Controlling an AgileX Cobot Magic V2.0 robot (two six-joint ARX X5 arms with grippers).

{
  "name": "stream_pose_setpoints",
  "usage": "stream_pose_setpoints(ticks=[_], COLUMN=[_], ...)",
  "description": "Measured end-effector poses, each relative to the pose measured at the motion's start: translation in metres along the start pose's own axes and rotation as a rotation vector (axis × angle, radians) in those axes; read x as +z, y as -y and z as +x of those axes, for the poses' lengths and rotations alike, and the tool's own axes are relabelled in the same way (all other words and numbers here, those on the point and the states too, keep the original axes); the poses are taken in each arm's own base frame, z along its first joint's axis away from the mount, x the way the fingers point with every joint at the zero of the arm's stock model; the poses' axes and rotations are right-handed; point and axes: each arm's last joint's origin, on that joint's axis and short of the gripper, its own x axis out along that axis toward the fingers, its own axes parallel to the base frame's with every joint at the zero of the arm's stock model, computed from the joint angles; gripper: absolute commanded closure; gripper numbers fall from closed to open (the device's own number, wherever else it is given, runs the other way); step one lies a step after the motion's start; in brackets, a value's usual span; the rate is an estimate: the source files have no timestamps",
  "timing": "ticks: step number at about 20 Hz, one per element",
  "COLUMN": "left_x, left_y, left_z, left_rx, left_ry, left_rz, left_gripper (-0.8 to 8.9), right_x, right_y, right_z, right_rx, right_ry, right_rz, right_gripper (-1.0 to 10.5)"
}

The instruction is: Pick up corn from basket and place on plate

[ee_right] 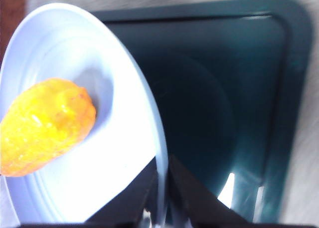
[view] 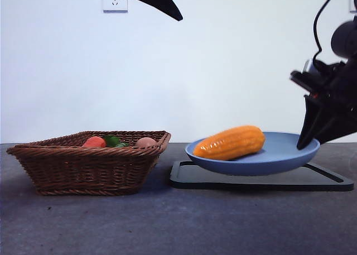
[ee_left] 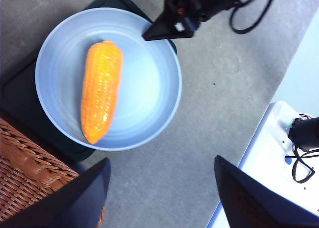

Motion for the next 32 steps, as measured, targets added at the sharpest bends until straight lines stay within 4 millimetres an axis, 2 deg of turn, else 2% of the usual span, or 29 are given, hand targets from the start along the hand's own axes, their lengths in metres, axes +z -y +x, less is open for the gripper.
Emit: stream_pose_setpoints(ticks=[4,10,14,18,21,24,29,32], left_x=[-0.001,-0.002,-0.002,-0.002,-0.003,-0.003,-0.003,-0.005], left_y=[0.001,0.001,0.001,0.001,0.001,0.001,0.001,0.001], left_z=[-0.001,-0.001,-0.001,-0.001,-0.001,-0.001,-0.001,-0.001], left_rx=[-0.001,-0.001,-0.001,-0.002,-0.002,-0.002,-0.002,-0.004], left_ry=[-0.015,-0.02,-0.021,-0.023,-0.028,-0.031,-0.032,-0.048], left_rz=[-0.007,-0.009,-0.009,-0.008,-0.003,-0.001,0.002,-0.002], left_gripper=[4.75,4.75,4.75,4.75,4.75,4.87,5.03,5.22], right_x=[0.012,0.012,0.012,0.011,0.01,-0.001,-0.038,-0.066], right_y=[0.013,0.021,0.021,0.018,0.002,-0.025,-0.065,-0.084], right_z=[0.01,0.023,0.023,0.015,-0.013,-0.056,-0.113,-0.137], right_rx=[-0.006,-0.002,-0.001,0.048,0.053,0.055,0.035,0.01], right_ry=[0.015,-0.004,-0.006,-0.013,0.022,0.054,0.051,0.019], right_rz=[0.012,0.033,0.035,0.044,0.023,-0.032,-0.126,-0.185], right_gripper=[9.4,9.3,7.3,7.2,7.2,7.2,7.4,8.3])
